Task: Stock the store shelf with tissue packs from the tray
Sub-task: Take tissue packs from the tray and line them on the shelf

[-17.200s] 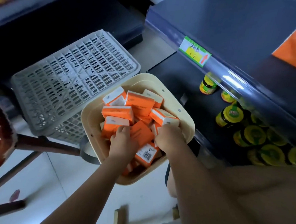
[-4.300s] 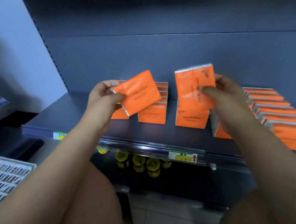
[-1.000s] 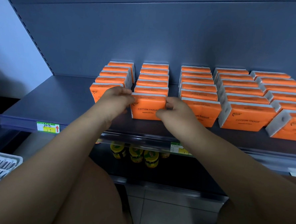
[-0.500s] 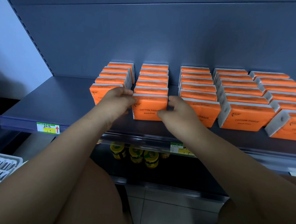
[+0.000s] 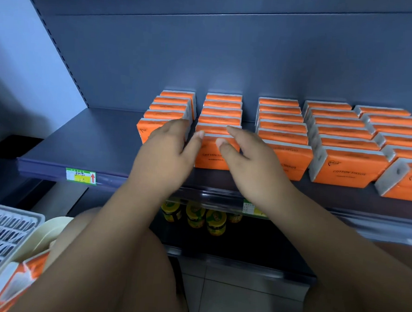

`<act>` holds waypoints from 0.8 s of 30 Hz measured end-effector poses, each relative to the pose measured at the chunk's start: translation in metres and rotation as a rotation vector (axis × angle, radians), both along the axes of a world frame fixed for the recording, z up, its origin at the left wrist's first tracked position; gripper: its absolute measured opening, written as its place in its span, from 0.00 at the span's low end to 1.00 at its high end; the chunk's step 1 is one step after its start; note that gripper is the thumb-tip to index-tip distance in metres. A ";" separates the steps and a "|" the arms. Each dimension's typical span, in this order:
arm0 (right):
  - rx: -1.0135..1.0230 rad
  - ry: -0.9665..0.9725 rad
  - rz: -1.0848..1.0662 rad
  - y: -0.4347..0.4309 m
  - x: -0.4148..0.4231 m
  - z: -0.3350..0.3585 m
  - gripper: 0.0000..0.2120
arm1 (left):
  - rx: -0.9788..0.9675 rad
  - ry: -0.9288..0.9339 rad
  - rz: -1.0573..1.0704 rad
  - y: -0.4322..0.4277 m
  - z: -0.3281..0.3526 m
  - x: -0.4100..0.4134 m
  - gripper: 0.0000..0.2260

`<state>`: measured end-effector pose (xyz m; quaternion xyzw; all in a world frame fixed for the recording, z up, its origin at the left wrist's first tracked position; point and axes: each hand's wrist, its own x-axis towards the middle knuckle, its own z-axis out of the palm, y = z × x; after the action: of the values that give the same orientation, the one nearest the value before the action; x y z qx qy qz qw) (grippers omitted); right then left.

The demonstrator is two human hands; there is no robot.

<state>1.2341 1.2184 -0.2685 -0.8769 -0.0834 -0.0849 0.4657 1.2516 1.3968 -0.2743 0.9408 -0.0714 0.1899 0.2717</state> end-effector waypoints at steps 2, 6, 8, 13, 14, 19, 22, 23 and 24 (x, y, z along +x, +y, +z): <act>-0.024 -0.081 0.018 0.008 -0.003 -0.001 0.22 | 0.118 -0.026 0.014 -0.002 0.002 -0.006 0.25; -0.041 -0.192 0.072 0.030 -0.009 -0.002 0.25 | 0.293 -0.100 0.146 0.010 0.012 -0.036 0.32; -0.038 -0.255 0.107 0.049 -0.014 -0.002 0.29 | 0.283 -0.134 0.247 0.026 0.015 -0.058 0.32; -0.173 -0.358 0.327 0.131 -0.040 -0.006 0.33 | 0.226 -0.017 0.496 0.098 -0.003 -0.119 0.34; -0.216 -0.363 0.380 0.150 -0.047 -0.009 0.34 | 0.220 0.011 0.545 0.113 -0.011 -0.133 0.35; -0.283 -0.318 0.469 0.242 -0.083 -0.043 0.31 | 0.242 0.223 0.751 0.176 -0.059 -0.204 0.37; -0.405 -0.183 0.570 0.283 -0.115 -0.084 0.33 | 0.254 0.337 0.797 0.203 -0.087 -0.235 0.36; -0.438 -0.148 0.599 0.291 -0.123 -0.097 0.33 | 0.249 0.369 0.806 0.208 -0.098 -0.242 0.35; -0.470 -0.108 0.617 0.296 -0.129 -0.108 0.32 | 0.235 0.402 0.815 0.213 -0.109 -0.248 0.35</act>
<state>1.1049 1.5148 -0.3766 -0.8877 -0.3844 0.0344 0.2510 1.0038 1.6097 -0.3833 0.9347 0.3368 0.0856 0.0748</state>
